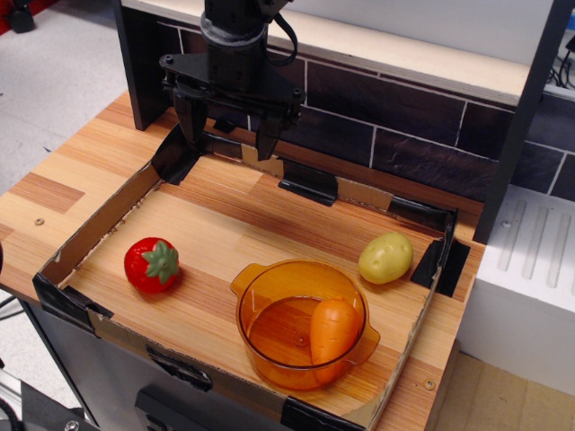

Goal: Take carrot out of pot

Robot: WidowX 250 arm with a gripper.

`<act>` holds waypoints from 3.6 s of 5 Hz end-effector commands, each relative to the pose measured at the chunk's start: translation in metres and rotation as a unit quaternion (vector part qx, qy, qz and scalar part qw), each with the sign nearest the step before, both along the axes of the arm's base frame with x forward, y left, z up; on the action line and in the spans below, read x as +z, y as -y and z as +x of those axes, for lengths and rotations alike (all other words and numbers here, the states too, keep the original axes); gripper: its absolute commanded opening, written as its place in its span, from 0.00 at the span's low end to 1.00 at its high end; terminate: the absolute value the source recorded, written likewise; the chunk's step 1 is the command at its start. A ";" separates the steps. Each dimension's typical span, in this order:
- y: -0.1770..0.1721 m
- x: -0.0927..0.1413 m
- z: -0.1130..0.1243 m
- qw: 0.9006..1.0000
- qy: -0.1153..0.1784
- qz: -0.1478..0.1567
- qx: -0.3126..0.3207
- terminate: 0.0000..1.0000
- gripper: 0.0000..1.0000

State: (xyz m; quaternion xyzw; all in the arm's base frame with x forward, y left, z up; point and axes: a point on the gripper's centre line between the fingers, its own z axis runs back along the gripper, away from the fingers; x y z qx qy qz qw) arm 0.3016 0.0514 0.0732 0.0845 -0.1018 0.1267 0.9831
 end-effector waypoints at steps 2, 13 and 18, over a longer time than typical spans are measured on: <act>0.024 0.015 -0.016 0.999 0.007 -0.033 0.004 0.00 1.00; 0.112 -0.037 -0.085 0.992 -0.017 -0.120 0.040 0.00 1.00; 0.120 -0.061 -0.086 0.992 -0.033 -0.111 0.057 0.00 0.00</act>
